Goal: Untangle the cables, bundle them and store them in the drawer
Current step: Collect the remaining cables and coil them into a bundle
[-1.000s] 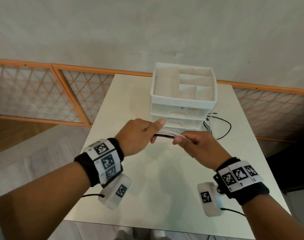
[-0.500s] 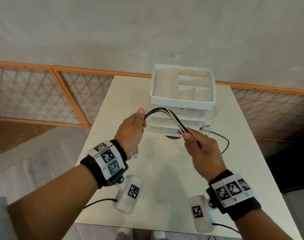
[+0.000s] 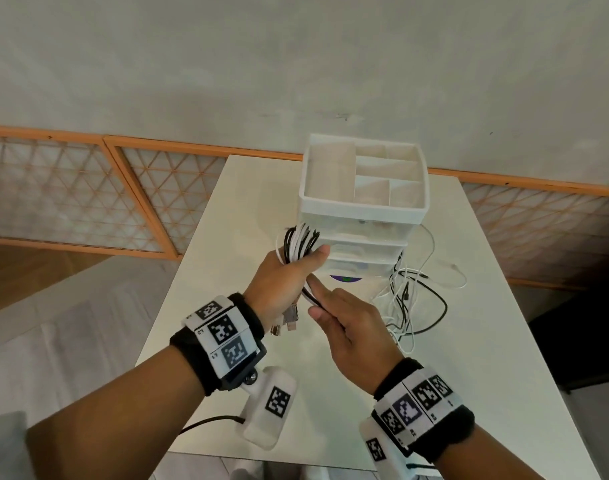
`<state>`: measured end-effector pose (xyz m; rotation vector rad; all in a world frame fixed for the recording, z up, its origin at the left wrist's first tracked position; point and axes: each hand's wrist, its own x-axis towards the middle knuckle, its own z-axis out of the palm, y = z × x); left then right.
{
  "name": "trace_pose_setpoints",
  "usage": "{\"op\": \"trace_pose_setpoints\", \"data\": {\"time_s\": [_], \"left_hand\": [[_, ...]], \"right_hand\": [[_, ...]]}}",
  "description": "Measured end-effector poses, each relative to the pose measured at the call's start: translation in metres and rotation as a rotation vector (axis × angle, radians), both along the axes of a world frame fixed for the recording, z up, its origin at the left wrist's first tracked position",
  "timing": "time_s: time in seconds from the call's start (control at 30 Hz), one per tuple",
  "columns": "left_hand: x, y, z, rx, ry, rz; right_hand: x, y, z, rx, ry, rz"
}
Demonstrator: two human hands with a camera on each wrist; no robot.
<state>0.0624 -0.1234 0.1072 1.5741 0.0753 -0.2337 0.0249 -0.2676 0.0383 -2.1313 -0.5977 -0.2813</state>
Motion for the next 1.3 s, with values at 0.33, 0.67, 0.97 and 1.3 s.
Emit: {"op": "trace_pose_setpoints", "data": {"time_s": [0.33, 0.67, 0.97, 1.3], "left_hand": [[0.003, 0.019, -0.001, 0.076, -0.031, -0.175], [0.001, 0.014, 0.009, 0.313, -0.108, -0.422], [0.006, 0.011, 0.008, 0.445, -0.192, -0.316], [0.013, 0.014, 0.013, 0.2, -0.26, -0.064]], "right_hand": [[0.014, -0.018, 0.049, 0.118, 0.006, -0.127], [0.043, -0.012, 0.1, -0.336, -0.182, 0.127], [0.046, -0.002, 0.103, -0.162, -0.168, -0.078], [0.039, -0.008, 0.084, -0.039, 0.321, 0.033]]}}
